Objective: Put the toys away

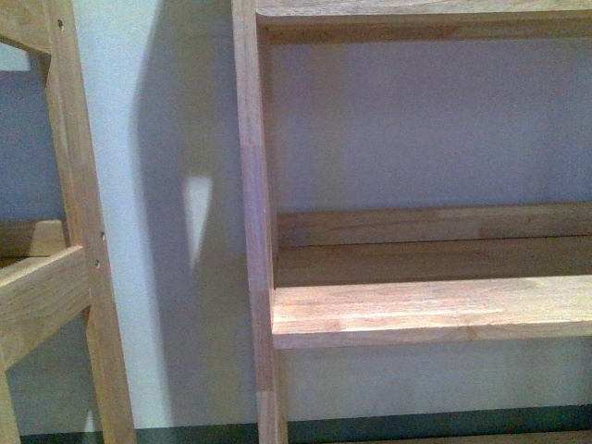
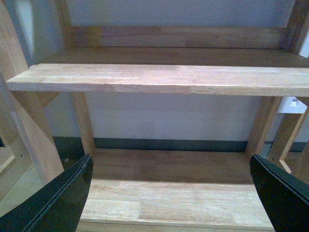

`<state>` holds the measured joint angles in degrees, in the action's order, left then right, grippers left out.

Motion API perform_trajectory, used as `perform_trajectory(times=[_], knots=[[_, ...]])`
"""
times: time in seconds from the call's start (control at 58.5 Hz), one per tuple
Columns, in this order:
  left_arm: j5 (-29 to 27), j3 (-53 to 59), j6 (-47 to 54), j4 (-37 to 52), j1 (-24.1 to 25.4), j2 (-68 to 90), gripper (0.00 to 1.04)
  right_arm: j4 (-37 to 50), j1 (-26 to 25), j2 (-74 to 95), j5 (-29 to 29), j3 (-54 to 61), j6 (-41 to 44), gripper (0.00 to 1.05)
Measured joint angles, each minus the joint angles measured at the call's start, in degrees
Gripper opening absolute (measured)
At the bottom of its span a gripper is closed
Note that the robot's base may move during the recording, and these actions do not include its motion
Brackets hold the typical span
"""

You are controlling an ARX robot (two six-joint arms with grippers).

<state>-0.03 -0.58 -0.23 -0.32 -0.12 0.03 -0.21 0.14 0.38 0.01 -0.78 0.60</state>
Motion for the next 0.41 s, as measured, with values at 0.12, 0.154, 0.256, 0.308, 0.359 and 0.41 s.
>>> perform_trajectory(times=[0.12, 0.154, 0.256, 0.308, 0.359, 0.41], knots=[[0.00, 0.00, 0.00, 0.00, 0.00, 0.00, 0.98, 0.00, 0.00, 0.00, 0.00, 0.00, 0.00, 0.98], [0.00, 0.00, 0.00, 0.00, 0.00, 0.00, 0.98, 0.00, 0.00, 0.00, 0.00, 0.00, 0.00, 0.98], [0.00, 0.00, 0.00, 0.00, 0.00, 0.00, 0.98, 0.00, 0.00, 0.00, 0.00, 0.00, 0.00, 0.98], [0.00, 0.00, 0.00, 0.00, 0.00, 0.00, 0.98, 0.00, 0.00, 0.00, 0.00, 0.00, 0.00, 0.98], [0.00, 0.00, 0.00, 0.00, 0.00, 0.00, 0.98, 0.00, 0.00, 0.00, 0.00, 0.00, 0.00, 0.98], [0.02, 0.00, 0.00, 0.00, 0.00, 0.00, 0.98, 0.00, 0.00, 0.00, 0.00, 0.00, 0.00, 0.98]])
